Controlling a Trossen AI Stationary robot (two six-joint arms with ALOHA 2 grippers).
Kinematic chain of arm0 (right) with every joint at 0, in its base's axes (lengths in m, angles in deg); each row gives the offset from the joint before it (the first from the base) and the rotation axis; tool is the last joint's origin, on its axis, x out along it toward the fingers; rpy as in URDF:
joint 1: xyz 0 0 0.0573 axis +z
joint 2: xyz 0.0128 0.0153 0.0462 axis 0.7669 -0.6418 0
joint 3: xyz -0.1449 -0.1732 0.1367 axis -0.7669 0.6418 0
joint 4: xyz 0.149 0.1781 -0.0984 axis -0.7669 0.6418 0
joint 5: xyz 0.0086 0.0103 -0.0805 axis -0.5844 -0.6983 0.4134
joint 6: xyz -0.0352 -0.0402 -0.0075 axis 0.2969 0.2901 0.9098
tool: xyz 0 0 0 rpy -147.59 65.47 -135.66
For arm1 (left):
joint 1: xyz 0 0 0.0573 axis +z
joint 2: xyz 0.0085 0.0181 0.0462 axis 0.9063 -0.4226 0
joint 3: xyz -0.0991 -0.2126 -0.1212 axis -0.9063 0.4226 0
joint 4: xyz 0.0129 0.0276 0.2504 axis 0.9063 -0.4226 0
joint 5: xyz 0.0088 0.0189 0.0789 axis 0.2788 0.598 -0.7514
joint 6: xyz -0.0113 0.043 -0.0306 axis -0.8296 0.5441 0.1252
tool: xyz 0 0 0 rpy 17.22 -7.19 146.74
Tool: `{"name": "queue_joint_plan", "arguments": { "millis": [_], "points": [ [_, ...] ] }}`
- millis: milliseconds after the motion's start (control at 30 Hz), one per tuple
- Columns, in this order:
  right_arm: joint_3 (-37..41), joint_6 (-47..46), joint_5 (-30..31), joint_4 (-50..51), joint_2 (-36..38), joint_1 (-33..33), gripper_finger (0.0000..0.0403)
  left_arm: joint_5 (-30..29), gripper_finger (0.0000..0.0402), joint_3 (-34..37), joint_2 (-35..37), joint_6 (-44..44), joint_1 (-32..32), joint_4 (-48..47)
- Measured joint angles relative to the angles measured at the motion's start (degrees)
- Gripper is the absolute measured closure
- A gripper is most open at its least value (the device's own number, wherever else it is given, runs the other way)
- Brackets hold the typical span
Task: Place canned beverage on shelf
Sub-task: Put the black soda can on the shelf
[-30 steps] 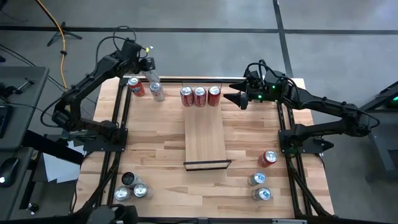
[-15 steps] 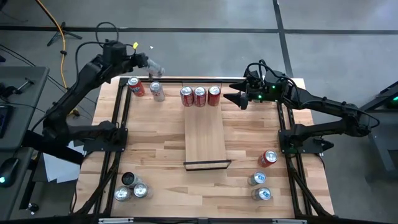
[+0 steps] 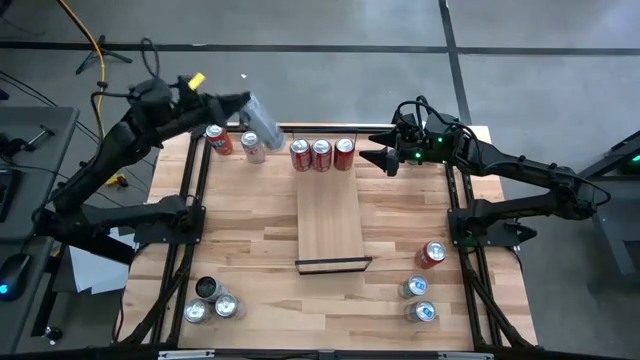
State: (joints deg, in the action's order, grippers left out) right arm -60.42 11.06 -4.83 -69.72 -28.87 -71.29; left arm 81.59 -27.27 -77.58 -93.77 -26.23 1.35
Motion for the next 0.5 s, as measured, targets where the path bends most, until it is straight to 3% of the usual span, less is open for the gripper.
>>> {"name": "queue_joint_plan", "arguments": {
  "millis": [133,300,500],
  "points": [
    [0.0,0.0,0.04,0.0,0.0,-0.09,0.0009,-2.72,0.0241,0.0,-2.36,1.03,-8.32,-1.3],
    [0.0,0.0,0.97,0.0,0.0,-0.15,0.0009,-11.57,0.0241,0.01,-9.49,6.65,-17.89,-0.34],
    [0.0,0.0,0.97,0.0,0.0,-0.15,0.0009,-16.32,0.0241,0.02,-17.67,10.83,-27.79,3.34]
  ]
}}
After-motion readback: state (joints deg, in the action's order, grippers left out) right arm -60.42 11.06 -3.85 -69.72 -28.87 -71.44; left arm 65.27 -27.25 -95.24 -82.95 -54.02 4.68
